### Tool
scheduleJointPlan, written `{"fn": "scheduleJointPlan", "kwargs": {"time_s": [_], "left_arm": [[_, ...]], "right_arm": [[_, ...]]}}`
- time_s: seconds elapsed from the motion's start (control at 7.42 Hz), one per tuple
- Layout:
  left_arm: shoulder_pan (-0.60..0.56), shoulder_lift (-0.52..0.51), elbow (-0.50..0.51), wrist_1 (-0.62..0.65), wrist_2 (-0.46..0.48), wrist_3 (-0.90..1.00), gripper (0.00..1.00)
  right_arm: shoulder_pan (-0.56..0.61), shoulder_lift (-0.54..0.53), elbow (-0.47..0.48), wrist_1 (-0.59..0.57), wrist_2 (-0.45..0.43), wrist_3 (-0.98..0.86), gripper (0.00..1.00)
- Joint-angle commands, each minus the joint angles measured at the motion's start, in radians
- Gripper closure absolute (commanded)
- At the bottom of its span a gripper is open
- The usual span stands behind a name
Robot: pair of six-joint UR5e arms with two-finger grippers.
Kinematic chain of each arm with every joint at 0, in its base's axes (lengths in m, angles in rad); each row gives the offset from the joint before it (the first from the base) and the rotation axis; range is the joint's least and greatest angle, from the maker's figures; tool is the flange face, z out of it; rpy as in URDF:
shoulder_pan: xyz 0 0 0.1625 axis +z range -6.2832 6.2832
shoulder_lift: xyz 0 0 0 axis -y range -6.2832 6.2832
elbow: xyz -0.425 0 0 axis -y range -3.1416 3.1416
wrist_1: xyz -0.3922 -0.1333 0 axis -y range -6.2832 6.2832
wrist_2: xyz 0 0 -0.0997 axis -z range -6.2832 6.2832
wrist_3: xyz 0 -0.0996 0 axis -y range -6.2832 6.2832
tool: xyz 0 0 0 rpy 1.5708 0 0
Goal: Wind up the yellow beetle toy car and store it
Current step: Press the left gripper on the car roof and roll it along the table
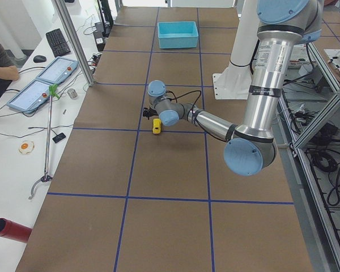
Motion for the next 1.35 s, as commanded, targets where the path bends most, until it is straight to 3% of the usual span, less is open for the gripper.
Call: {"fn": "scheduleJointPlan", "kwargs": {"time_s": [0.0,0.27,0.67,1.21], "left_arm": [[0.003,0.011,0.004,0.028,0.007,0.042,0.0],[0.006,0.003,0.017,0.036,-0.009,0.025,0.0],[0.007,-0.03,0.126,-0.056,-0.083,0.009,0.0],[0.001,-0.104,0.253,-0.154,-0.083,0.002,0.0]], "right_arm": [[0.0,0.0,0.0,0.0,0.0,0.0,0.0],[0.0,0.0,0.0,0.0,0.0,0.0,0.0],[0.0,0.0,0.002,0.0,0.0,0.0,0.0],[0.0,0.0,0.002,0.0,0.0,0.0,0.0]]}}
